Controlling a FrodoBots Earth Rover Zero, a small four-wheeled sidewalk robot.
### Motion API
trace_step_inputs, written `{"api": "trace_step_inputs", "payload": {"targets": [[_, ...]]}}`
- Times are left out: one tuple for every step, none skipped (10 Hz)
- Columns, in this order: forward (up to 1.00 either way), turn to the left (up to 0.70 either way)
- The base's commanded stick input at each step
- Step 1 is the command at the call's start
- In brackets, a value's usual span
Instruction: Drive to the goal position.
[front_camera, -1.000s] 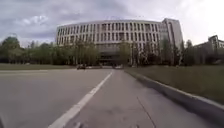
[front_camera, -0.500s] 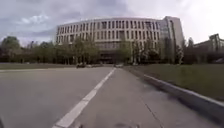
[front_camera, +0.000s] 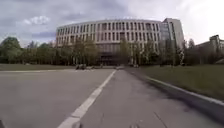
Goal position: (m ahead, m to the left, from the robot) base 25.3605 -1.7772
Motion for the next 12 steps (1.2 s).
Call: {"api": "trace_step_inputs", "payload": {"targets": [[1.00, 0.00], [1.00, 0.00], [1.00, 0.00], [1.00, 0.00], [1.00, 0.00], [1.00, 0.00], [1.00, 0.00], [1.00, 0.00], [1.00, 0.00], [1.00, 0.00], [1.00, 0.00], [1.00, 0.00]]}}
